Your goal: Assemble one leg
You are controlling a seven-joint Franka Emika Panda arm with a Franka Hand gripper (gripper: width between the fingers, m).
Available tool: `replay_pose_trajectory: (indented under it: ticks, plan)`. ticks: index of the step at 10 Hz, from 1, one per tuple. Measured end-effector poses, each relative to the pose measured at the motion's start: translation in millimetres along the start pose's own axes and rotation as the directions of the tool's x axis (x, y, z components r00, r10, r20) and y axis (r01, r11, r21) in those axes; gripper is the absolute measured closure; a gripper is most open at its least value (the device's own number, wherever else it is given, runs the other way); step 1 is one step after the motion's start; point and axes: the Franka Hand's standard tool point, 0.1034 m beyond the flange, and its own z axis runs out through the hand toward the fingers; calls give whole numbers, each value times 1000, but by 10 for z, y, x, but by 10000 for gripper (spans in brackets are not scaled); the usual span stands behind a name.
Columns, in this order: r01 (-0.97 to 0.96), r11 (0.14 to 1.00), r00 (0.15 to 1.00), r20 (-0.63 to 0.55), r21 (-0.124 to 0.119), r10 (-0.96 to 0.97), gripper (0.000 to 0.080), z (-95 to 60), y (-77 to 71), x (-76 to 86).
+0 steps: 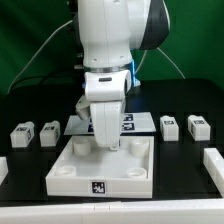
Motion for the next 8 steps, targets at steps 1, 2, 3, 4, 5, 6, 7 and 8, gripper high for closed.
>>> replay_pose_trajectory:
  ticks: [1, 2, 3, 4, 5, 6, 7, 8]
  plan:
    - [0, 1000, 1000, 0, 0, 0, 742, 0, 0, 0]
    - [0, 1000, 1000, 0, 0, 0, 742, 0, 0, 0]
    - [0, 1000, 1000, 0, 0, 0, 742, 0, 0, 0]
    - [0, 1000, 1000, 0, 0, 0, 742, 0, 0, 5]
    - [29, 1000, 1000, -4, -3, -29, 742, 0, 25, 110]
    - [49, 999, 999, -12, -3, -49, 742, 5, 73, 230]
    - [70, 997, 997, -24, -9, -70, 741, 7, 166, 375]
    - [104, 994, 994, -39, -23, -105, 741, 5, 256, 584]
